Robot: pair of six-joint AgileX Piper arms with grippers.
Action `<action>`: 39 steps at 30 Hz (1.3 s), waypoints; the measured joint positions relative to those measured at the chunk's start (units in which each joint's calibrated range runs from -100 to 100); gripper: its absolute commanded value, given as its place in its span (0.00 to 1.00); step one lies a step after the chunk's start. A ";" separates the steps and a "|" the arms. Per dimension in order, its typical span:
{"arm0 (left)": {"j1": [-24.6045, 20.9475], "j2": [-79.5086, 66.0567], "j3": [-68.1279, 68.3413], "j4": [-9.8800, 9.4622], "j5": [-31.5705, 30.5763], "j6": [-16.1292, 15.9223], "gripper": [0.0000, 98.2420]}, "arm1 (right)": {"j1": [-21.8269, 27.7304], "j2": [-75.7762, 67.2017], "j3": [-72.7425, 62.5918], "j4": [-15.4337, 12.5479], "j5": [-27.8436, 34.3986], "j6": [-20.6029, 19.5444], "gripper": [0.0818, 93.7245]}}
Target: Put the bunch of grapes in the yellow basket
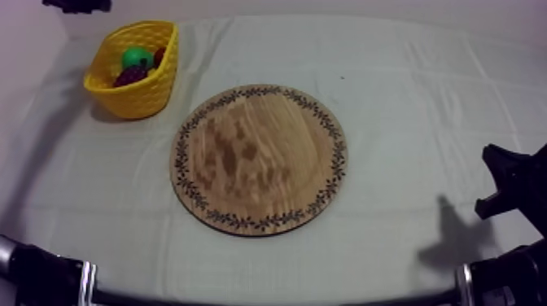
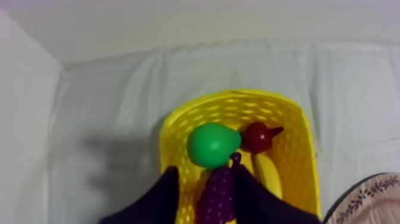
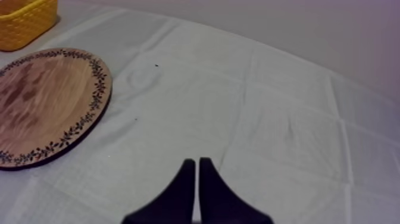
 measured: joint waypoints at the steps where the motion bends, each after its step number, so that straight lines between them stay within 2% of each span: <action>1: -0.41 -1.84 0.80 0.92 -0.10 -0.55 0.19 | 0.00 0.00 0.00 0.00 0.00 0.00 0.00; 4: -2.16 -7.21 3.12 4.67 0.66 -2.79 0.08 | 0.00 0.00 0.00 0.00 0.00 0.00 0.00; 8: -4.59 -15.28 7.36 10.75 1.12 -6.87 0.02 | 0.00 0.00 0.00 0.00 0.00 0.00 0.00; 11: -5.46 -21.45 11.69 13.51 0.70 -9.13 0.01 | 0.00 0.00 0.00 0.00 0.00 0.00 0.00; 14: -5.56 -27.89 17.70 14.49 -2.49 -9.97 0.00 | 0.00 0.00 0.00 0.00 0.00 0.00 0.00; 25: -4.01 -55.89 47.18 14.09 -20.38 -8.87 0.00 | 0.00 0.00 0.00 0.00 0.00 0.00 0.00; 34: -3.58 -79.62 73.88 10.75 -32.08 -5.44 0.00 | 0.00 0.00 0.00 0.00 0.00 0.00 0.00; 39: -3.70 -90.18 85.19 6.58 -33.93 -2.37 0.00 | 0.00 0.00 0.00 0.00 0.00 0.00 0.00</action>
